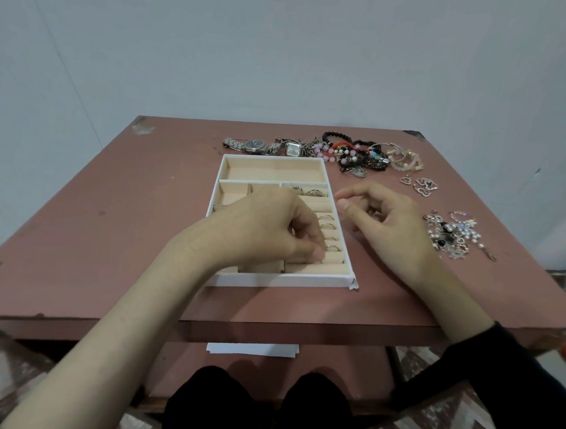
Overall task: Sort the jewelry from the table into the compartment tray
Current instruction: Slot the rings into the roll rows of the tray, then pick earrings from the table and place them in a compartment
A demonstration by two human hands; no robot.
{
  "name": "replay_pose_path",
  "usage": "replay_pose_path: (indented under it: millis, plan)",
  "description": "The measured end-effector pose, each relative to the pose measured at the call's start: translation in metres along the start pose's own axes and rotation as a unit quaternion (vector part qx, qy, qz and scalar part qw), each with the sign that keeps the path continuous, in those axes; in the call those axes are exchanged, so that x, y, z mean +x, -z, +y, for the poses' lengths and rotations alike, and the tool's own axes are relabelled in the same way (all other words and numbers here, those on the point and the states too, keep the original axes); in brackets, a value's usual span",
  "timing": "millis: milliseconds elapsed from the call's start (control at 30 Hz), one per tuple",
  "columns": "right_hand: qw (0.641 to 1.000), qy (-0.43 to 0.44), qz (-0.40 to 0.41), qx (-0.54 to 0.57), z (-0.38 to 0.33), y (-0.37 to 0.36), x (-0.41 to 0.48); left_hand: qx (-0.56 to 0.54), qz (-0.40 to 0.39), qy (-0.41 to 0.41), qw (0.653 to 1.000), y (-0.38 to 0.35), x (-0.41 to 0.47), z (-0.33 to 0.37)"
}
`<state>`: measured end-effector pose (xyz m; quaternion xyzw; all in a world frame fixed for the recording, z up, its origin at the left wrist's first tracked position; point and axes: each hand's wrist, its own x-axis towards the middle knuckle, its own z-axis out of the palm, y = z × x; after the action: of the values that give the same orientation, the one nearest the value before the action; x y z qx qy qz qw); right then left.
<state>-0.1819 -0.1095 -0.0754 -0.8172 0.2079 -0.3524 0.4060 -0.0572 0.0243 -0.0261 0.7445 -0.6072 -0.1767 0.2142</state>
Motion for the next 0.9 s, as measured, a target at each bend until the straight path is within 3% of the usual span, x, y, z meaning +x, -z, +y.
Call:
replay_pose_path:
  millis: [167,333,567,767,900]
  plan:
    - [0.994,-0.050,0.016,0.093,0.002,0.007,0.008,-0.047,0.047,-0.021,0.998,0.003,0.022,0.006]
    - [0.983,-0.091,0.097,0.124,0.003,0.039,0.024,-0.047,0.085,-0.048,0.994,0.000,0.061,0.025]
    - [0.967,-0.124,0.220,-0.039,0.049,0.092,0.060,-0.012,0.088,-0.063,0.994,-0.019,0.125,0.044]
    - [0.952,-0.158,0.187,-0.185,0.071,0.099,0.064,0.000,0.070,-0.044,0.997,-0.037,0.166,0.050]
    - [0.946,-0.170,0.199,-0.190,0.074,0.102,0.065,0.012,0.052,-0.045,0.998,-0.050,0.188,0.057]
